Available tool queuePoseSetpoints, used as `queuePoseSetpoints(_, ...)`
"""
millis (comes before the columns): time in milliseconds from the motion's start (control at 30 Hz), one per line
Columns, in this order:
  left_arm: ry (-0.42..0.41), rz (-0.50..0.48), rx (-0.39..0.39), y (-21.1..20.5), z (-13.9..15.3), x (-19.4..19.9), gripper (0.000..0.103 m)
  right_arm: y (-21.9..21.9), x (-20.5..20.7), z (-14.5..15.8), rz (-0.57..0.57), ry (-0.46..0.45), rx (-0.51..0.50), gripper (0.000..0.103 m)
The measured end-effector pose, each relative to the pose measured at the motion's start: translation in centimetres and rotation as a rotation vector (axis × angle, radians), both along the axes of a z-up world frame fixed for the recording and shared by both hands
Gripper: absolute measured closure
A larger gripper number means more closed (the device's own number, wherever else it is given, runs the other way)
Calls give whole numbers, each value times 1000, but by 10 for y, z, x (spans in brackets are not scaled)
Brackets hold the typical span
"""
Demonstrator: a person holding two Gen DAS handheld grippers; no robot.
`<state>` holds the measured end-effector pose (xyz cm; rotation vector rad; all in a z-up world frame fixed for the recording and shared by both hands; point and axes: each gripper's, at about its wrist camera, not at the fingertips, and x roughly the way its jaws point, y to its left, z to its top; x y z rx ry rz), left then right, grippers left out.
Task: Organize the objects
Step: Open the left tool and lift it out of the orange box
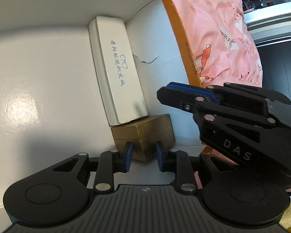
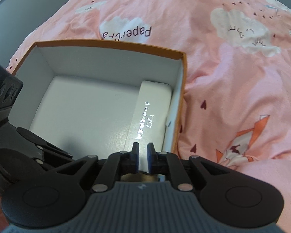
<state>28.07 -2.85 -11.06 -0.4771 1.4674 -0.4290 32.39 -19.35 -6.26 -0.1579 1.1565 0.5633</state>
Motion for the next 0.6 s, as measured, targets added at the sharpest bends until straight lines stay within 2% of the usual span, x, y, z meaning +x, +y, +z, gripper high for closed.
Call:
queuePoseSetpoints(67, -36, -4, 29, 0, 7, -5, 75, -5, -3, 6, -17, -16, 11, 89)
queuePoseSetpoints(133, -105, 3, 55, 3, 24, -14, 75, -13, -8, 15, -41, -39, 32, 89)
queuePoseSetpoints(233, -267, 18, 60, 12, 62, -37, 75, -23, -25, 31, -66, -98, 86, 83)
queuePoseSetpoints(267, -321, 22, 56, 14, 75, -47, 75, -27, -33, 37, -77, -124, 111, 78)
queuePoseSetpoints(400, -483, 35, 62, 27, 117, -93, 73, -38, -71, 54, -109, -221, 205, 71)
queuePoseSetpoints(433, -511, 34, 78, 29, 124, -103, 73, -40, -81, 56, -115, -238, 225, 69)
queuePoseSetpoints(500, -554, 20, 130, 30, 131, -126, 72, -44, -103, 57, -135, -271, 250, 59)
queuePoseSetpoints(600, -580, 3, 198, 29, 131, -155, 72, -46, -130, 52, -172, -263, 266, 58)
